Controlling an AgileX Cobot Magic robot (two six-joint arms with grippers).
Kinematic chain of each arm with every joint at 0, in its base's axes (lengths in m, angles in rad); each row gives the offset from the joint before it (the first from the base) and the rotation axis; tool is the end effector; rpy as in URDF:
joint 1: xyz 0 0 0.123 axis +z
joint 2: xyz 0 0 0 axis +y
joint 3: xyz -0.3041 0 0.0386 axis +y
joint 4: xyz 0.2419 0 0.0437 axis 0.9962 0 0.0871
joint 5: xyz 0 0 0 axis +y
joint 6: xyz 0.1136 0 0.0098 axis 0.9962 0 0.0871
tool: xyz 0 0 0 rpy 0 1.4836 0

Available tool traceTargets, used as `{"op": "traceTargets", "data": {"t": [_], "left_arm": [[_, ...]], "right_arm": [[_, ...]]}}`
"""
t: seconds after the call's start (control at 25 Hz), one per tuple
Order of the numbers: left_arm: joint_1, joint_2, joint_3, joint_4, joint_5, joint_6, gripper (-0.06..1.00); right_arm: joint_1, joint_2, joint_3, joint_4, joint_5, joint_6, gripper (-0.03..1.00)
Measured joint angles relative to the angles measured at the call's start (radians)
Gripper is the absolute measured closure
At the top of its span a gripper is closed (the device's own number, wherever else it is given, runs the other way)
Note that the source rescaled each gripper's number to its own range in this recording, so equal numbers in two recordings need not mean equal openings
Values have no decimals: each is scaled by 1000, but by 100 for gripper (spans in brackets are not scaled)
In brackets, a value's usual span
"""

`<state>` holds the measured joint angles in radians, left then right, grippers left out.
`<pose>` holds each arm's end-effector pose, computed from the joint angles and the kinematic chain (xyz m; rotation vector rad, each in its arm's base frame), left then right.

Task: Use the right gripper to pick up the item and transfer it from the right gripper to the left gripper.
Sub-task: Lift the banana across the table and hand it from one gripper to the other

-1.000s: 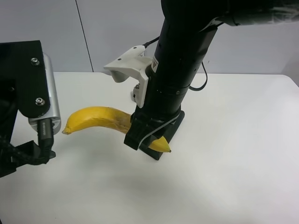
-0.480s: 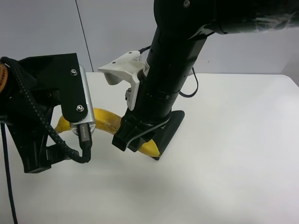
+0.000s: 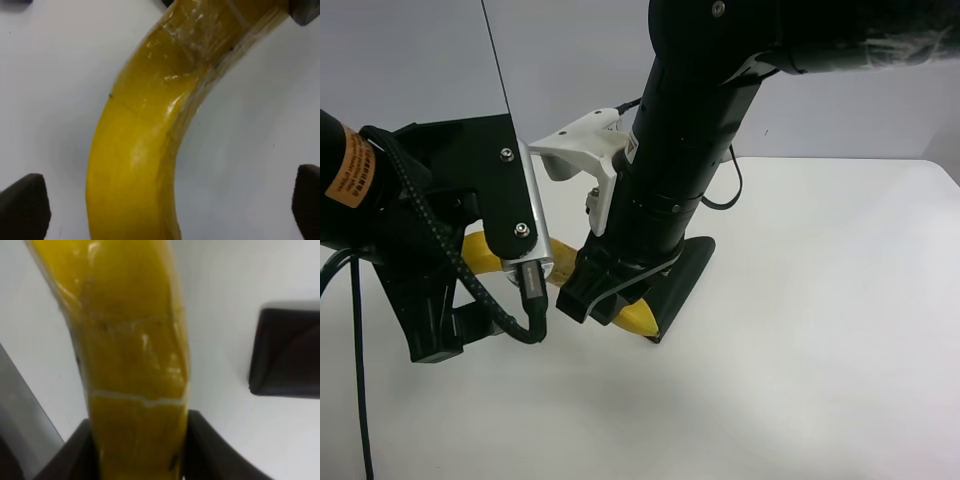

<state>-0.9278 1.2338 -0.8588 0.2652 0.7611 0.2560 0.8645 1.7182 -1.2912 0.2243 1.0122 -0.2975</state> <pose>0.1571 -0.1753 0.2786 1.5872 2.0292 0.0596 0.2085 0.2776 0.2487 -1.5037 2.5556 0.3812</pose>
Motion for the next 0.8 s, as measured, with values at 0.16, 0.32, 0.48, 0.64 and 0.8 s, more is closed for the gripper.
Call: {"op": "traceTargets", "data": {"t": [0.16,0.32,0.48,0.64,0.8], "left_arm": [[0,0,0,0,-13,0,49],[0,0,-5,33,-19,-4,92],[0,0,-7,41,-19,-4,91],[0,0,-7,40,-36,-3,91],[-1,5,-7,36,-43,0,91]], "right_arm": [[0,0,0,0,-1,-2,95],[2,0,0,3,16,-12,95],[2,0,0,1,8,-13,95],[2,0,0,0,-12,-13,68],[2,0,0,0,-25,-14,8]]}}
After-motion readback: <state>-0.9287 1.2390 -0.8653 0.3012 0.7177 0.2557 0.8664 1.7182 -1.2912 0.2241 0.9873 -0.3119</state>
